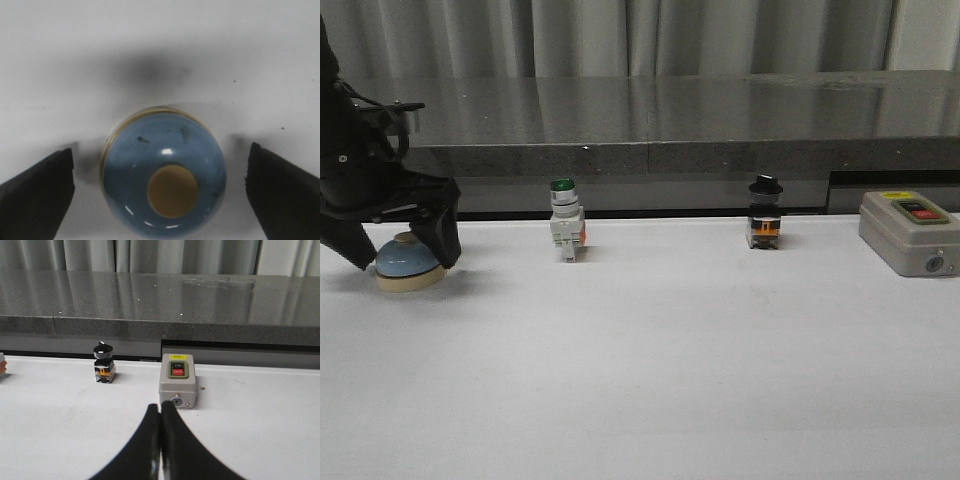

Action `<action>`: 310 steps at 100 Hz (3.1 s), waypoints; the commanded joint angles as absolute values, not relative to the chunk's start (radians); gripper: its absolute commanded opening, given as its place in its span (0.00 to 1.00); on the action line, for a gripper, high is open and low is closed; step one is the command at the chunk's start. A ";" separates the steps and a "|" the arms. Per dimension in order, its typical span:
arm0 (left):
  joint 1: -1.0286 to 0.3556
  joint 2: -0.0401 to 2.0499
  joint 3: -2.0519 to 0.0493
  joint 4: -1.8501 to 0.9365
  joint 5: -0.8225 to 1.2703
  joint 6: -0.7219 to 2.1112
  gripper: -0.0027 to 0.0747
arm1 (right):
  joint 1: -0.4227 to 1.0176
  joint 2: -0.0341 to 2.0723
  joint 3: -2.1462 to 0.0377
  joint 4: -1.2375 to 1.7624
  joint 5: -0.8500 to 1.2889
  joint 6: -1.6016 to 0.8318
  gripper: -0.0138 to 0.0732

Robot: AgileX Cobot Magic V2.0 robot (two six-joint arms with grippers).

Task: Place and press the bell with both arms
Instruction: 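Lower the left gripper over the blue bell and grasp its sides, then lift the bell with the left gripper and carry it toward table center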

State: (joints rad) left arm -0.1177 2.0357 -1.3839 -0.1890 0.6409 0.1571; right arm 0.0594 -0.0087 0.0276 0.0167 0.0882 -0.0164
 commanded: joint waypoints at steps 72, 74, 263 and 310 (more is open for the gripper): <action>-0.133 1.929 -1.414 -0.175 0.692 0.150 0.35 | 0.057 -0.031 0.012 0.009 0.006 -0.020 0.09; -0.135 1.918 -1.414 -0.175 0.693 0.155 0.35 | 0.057 -0.031 0.012 0.009 0.006 -0.020 0.09; -0.751 1.982 -1.443 -0.187 0.643 0.165 0.91 | 0.057 -0.031 0.012 0.009 0.006 -0.020 0.09; -0.751 1.794 -1.437 -0.187 0.610 0.102 0.91 | 0.057 -0.031 0.012 0.009 0.006 -0.020 0.09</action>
